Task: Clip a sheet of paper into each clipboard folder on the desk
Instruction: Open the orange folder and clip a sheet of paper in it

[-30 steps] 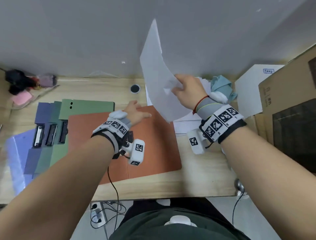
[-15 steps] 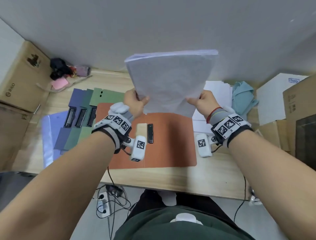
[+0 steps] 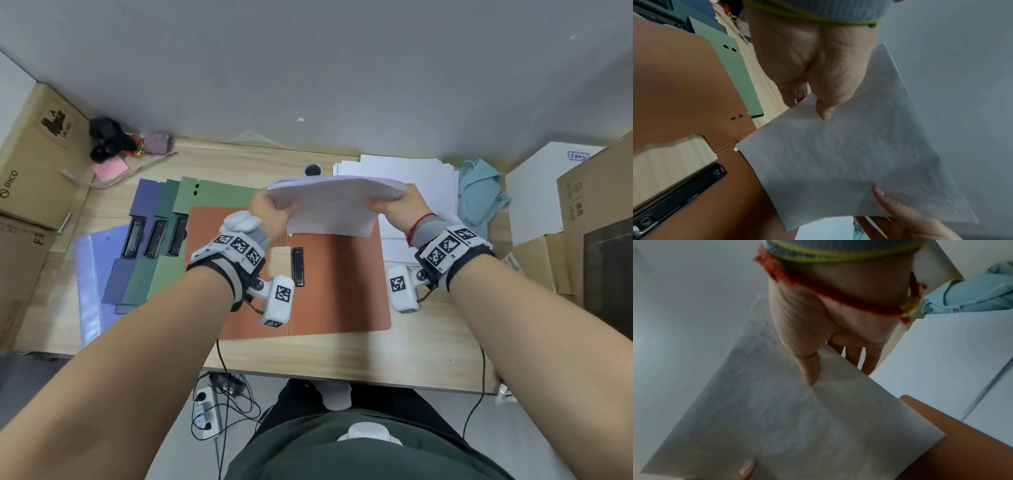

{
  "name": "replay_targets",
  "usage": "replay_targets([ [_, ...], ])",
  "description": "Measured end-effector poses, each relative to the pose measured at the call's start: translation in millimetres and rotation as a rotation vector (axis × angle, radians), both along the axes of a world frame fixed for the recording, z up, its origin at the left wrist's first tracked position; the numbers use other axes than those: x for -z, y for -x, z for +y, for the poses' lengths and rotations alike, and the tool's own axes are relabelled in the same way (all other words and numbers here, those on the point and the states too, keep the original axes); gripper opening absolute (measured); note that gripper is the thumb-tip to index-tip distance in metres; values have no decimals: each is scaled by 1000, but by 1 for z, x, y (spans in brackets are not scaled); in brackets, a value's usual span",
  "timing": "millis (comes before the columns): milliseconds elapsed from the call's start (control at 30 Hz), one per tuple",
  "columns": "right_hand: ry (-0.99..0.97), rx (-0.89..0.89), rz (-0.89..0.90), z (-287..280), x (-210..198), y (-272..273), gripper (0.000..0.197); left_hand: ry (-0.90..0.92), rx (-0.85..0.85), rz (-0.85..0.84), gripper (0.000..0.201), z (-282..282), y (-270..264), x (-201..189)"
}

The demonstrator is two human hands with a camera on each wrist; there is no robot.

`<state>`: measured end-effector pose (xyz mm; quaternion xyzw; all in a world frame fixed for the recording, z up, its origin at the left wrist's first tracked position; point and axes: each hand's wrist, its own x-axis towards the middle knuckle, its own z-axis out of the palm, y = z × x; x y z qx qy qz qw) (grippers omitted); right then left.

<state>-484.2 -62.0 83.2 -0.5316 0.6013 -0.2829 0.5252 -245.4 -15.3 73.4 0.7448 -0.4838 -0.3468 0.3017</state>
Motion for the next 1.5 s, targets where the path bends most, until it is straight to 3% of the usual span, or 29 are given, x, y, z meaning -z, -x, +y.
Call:
replay_targets([
  [200,-21,18,33,-9,1,-2,20,6,-5,42,29,-3,-4,0],
  [367,-135,-78,239,-5,27,6,33,-204,38,-6,34,2,-3,19],
  [533,-112,-82,319,-11,31,8,25,-192,53,-9,31,0,-2,26],
  [667,-158,-69,220,-12,20,3,23,-195,46,-9,33,-7,0,26],
  [767,-323,-5,-5,-2,21,0,26,-268,-6,-13,36,-7,0,39],
  [833,-425,-18,-44,7,30,1,32,-301,-49,20,26,-3,2,47],
  [900,-460,-59,79,14,48,3,43,-344,-80,47,10,3,5,55],
  [967,-445,-71,251,18,62,6,57,-378,-41,60,19,9,3,65],
  [1000,-446,-63,315,20,69,8,63,-398,-9,71,14,13,1,73],
  [1100,-457,-24,388,30,86,15,52,-526,-22,137,10,27,-12,97],
  [1167,-461,10,400,33,99,22,46,-581,14,60,14,33,-18,121],
  [1334,-493,53,449,37,123,32,61,-710,176,-250,32,36,-7,122],
  [1500,-484,59,427,36,132,29,44,-747,225,-406,60,29,10,132],
])
